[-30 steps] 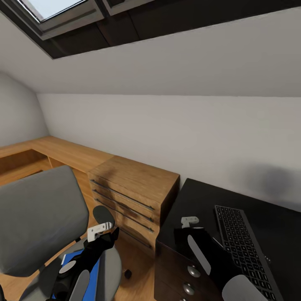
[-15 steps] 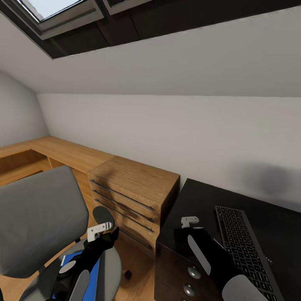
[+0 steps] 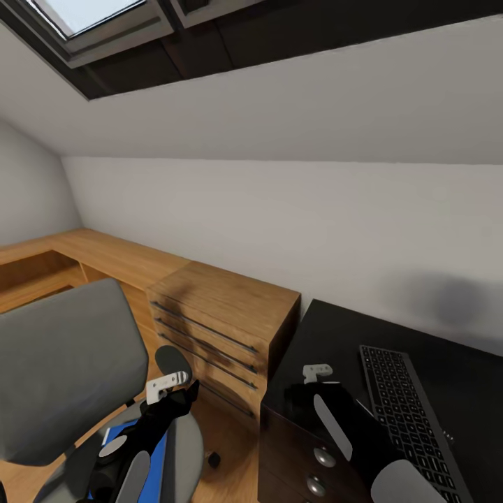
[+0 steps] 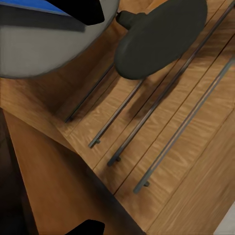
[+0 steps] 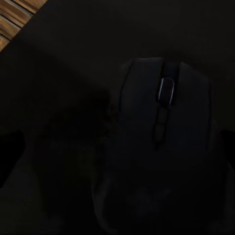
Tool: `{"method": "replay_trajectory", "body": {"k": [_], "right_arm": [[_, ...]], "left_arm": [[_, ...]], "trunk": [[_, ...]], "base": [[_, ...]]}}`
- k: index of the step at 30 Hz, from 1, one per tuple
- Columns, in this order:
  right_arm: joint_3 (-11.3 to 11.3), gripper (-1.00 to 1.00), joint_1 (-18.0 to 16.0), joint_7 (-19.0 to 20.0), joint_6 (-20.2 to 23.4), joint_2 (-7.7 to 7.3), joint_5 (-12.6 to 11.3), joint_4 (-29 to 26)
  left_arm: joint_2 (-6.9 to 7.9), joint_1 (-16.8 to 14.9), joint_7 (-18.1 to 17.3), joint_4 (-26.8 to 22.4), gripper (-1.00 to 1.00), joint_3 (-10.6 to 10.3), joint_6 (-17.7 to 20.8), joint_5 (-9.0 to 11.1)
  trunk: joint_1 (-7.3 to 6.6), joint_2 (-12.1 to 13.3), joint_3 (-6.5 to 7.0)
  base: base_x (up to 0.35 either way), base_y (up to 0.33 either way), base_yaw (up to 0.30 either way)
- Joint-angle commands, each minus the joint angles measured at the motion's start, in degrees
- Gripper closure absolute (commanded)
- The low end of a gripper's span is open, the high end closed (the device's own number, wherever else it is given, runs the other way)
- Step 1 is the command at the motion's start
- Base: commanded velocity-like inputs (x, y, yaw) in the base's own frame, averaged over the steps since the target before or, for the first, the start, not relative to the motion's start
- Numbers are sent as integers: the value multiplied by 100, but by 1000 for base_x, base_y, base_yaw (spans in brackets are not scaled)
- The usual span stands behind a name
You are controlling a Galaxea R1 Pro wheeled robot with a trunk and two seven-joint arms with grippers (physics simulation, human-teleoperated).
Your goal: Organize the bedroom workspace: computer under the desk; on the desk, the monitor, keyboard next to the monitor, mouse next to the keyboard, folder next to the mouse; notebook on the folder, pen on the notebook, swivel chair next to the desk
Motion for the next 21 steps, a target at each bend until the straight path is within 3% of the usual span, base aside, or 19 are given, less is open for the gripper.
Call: {"method": "replay_trajectory", "body": {"k": [1, 21], "right_arm": [[14, -100, -4, -54, 16, -3, -62, -8], [10, -100, -4, -60, -93, -11, -62, -34]], "left_arm": [[1, -4, 52, -8, -100, -6, 21, 61], [-3, -4, 52, -8, -100, -8, 28, 61]], "trunk": [[-23, 38, 12], [-462, 840, 371]], "base": [[0, 0, 0], [0, 0, 0]]}}
